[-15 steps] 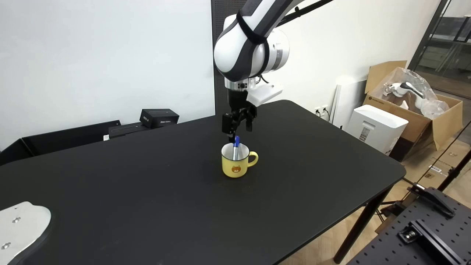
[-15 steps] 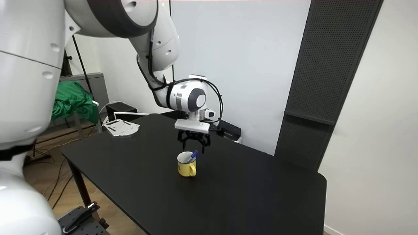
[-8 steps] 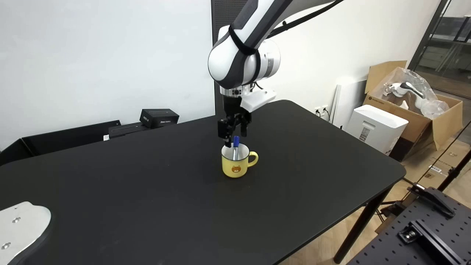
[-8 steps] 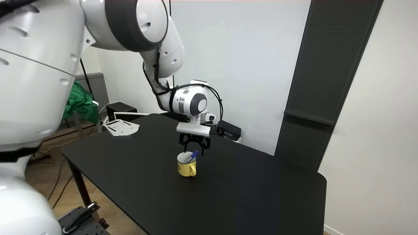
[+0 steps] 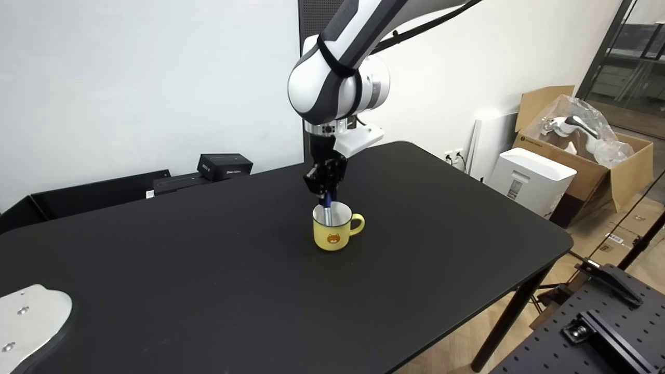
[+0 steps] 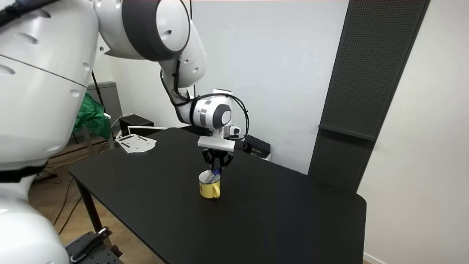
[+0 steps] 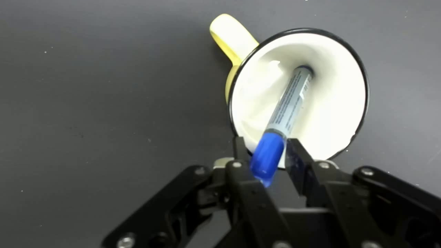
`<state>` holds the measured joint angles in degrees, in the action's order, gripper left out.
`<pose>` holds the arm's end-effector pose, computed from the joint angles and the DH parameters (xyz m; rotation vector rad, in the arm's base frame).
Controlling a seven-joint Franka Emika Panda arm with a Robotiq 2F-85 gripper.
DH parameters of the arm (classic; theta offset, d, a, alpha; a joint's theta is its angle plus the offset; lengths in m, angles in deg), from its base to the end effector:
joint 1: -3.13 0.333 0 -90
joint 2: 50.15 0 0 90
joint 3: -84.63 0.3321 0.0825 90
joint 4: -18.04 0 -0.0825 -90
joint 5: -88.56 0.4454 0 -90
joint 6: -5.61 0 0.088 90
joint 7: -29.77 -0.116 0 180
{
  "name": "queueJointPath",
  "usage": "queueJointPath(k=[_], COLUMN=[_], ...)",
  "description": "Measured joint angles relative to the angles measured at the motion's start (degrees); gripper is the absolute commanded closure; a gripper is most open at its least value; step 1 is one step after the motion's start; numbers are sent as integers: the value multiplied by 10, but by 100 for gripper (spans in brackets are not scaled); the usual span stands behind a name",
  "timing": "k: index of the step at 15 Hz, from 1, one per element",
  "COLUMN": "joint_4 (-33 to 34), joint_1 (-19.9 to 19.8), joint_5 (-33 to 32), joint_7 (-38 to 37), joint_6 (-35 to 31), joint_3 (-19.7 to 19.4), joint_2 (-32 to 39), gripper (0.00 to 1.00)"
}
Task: Remove the marker from the yellow cup and put it on the table
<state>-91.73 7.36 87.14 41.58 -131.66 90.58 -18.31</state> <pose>0.6557 0.1169 0.1533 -3.0410 -0.5992 0.1115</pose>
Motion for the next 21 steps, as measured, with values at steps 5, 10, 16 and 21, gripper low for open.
queueJointPath(k=[5,10,16,21], joint_4=[0,0,2,20], joint_1=[-4,-7,-11,-33], joint_5=[4,4,7,30], joint_7=[0,5,16,22], joint_6=[6,10,82,209], joint_3=[2,3,4,-1], joint_2=[-9,-21,-77,-131], gripper=[95,95,95,95])
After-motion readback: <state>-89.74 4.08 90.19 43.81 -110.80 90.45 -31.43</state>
